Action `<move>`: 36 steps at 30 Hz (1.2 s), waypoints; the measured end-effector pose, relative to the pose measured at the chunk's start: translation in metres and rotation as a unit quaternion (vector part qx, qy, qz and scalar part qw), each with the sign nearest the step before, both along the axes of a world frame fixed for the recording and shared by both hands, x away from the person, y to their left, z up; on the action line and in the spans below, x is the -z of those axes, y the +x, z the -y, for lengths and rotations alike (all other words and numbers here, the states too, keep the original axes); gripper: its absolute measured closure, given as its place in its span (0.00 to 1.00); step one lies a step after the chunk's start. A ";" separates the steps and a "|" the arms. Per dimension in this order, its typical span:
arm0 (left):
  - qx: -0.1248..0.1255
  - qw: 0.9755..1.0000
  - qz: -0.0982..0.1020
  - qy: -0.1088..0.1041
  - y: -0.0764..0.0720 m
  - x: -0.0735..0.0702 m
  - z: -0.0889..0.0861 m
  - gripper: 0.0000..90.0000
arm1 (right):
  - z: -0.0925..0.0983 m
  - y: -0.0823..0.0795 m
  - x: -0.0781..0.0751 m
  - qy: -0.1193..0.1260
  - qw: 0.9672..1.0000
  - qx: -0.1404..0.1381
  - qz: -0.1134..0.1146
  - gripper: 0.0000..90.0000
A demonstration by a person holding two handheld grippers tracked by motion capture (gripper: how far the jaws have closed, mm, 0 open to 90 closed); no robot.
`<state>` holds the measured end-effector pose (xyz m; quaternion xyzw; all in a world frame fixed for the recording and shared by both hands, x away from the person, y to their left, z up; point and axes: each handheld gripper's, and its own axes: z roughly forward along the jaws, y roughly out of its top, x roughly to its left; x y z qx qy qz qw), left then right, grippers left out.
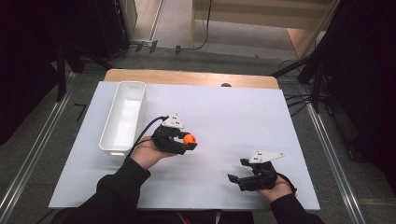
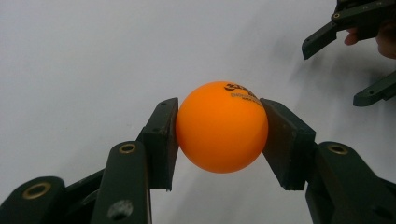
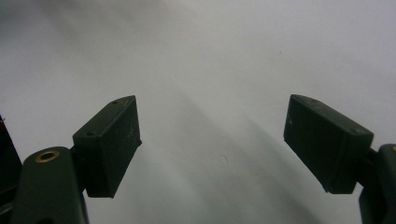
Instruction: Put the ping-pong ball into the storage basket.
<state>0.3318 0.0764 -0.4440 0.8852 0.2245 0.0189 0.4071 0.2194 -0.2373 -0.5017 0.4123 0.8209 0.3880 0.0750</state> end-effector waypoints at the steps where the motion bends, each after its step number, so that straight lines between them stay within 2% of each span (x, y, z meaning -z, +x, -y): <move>1: 0.001 1.000 -0.001 0.001 0.000 0.000 0.000 0.56 | 0.000 0.000 0.000 0.000 1.000 0.000 0.000 0.19; 15: -0.012 1.000 -0.010 0.000 0.001 -0.011 -0.009 0.56 | 0.000 0.000 0.000 -0.001 1.000 -0.002 0.001 0.19; 36: -0.018 1.000 -0.005 -0.004 0.002 -0.025 -0.019 0.56 | 0.000 0.000 0.000 -0.002 1.000 -0.002 0.001 0.19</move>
